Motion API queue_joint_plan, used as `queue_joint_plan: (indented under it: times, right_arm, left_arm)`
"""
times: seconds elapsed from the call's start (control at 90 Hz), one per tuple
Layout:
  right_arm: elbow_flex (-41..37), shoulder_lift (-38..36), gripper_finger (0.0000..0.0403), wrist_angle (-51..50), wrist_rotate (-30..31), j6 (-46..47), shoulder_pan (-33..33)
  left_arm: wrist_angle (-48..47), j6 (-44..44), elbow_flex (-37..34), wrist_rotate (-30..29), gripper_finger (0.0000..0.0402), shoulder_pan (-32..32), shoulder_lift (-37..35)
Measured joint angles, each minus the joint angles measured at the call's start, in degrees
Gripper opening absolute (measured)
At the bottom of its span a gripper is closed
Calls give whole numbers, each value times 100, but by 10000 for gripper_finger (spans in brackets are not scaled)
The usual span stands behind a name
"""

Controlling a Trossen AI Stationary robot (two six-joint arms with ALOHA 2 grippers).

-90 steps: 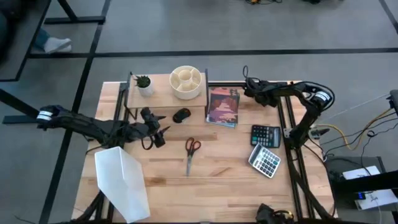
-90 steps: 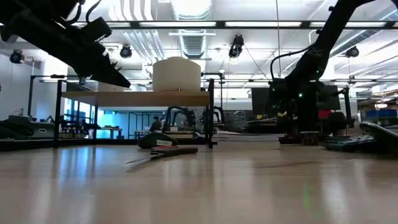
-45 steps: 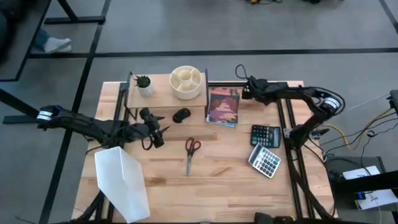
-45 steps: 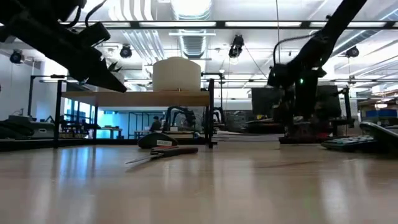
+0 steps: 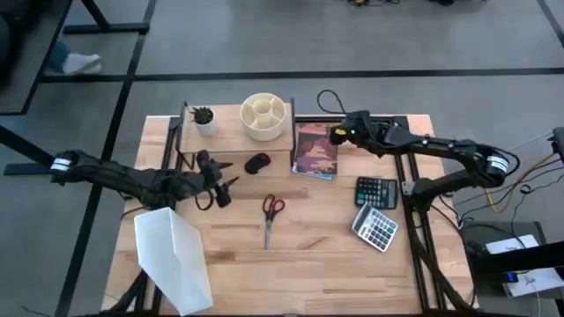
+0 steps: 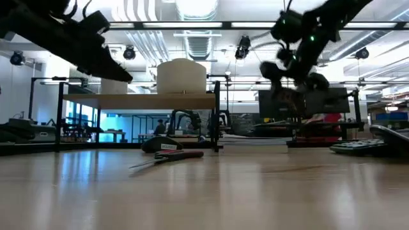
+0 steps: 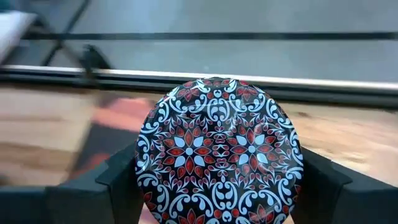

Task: Stock shelves
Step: Put the red scented candle on the shelf

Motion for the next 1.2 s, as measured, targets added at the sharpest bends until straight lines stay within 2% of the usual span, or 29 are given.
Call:
queue_joint_plan:
  times: [0.244, 0.433, 0.733, 0.911, 1.2]
  right_arm:
    - [1111, 357, 272, 17, 481, -517, 1088]
    - [2087, 995, 273, 8, 467, -1043, 1635]
    - [3552, 2387, 274, 90, -223, -1604, 1862]
    - [4346, 3198, 274, 583, -818, -1925, 1919]
    - [5489, 4224, 275, 649, -1102, -2075, 2021]
  left_arm:
    - [14, 583, 0, 182, 220, 0, -365]
    - [83, 1004, 0, 239, 220, 2, -620]
    - [-109, 1069, 20, 136, 220, 2, -1137]
    - [-527, 1055, 20, 142, 220, 2, -1252]
    - [-863, 1053, 20, 103, 220, 2, -1263]
